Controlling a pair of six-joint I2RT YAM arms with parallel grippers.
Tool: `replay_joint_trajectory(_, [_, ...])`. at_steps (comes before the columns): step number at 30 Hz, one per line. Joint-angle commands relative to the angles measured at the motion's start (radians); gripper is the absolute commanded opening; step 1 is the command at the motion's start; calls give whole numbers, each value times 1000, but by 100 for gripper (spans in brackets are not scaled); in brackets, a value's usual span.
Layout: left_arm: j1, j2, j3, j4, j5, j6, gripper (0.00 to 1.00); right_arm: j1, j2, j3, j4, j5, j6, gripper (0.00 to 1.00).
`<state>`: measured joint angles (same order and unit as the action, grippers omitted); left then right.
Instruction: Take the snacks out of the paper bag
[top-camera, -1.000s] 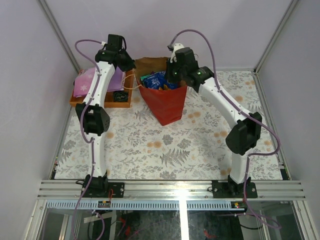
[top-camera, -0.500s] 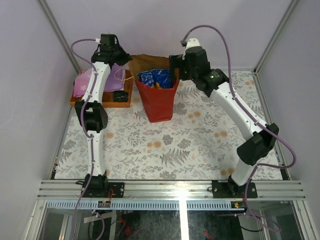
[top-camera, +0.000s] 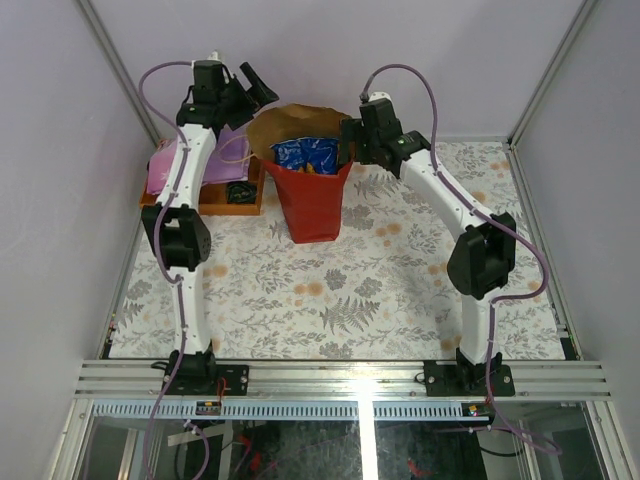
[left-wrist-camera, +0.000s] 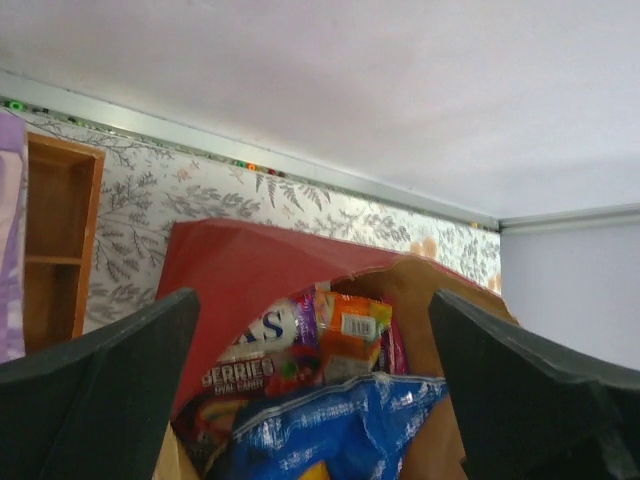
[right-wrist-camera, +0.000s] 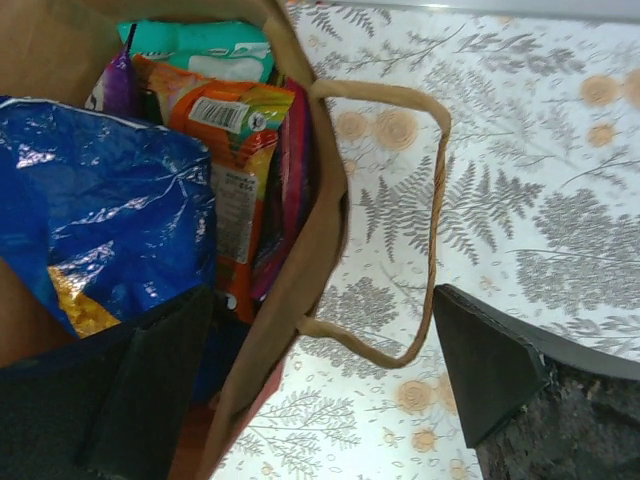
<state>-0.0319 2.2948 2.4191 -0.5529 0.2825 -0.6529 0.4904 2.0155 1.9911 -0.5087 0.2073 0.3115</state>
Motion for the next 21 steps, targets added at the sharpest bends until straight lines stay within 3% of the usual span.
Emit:
replay_joint_trajectory(1, [6,-186,-72,22,83,144,100,6,-23,-13,104,-89,94,97])
replay_joint_trajectory(3, [6,-250,-118,-29,52,183,100,5,-8,-22,122,-114,129,91])
replay_joint_trajectory(6, [10,-360,-243,-82,-60,195,100,9,1,-33,142,-129,173,73])
replay_joint_trajectory(10, [6,-528,-560,-63,-235,156,100,26,6,-29,155,-132,202,42])
replay_joint_trajectory(14, [7,-686,-833,15,-414,88,100,51,9,-33,171,-145,226,2])
replay_joint_trajectory(18, [36,-816,-1004,81,-501,2,100,66,-29,-61,208,-179,239,1])
replay_joint_trajectory(19, [49,-841,-1043,101,-505,-16,100,66,-57,-87,237,-196,235,9])
replay_joint_trajectory(21, [101,-871,-1105,127,-487,-51,100,66,-133,-157,296,-207,212,44])
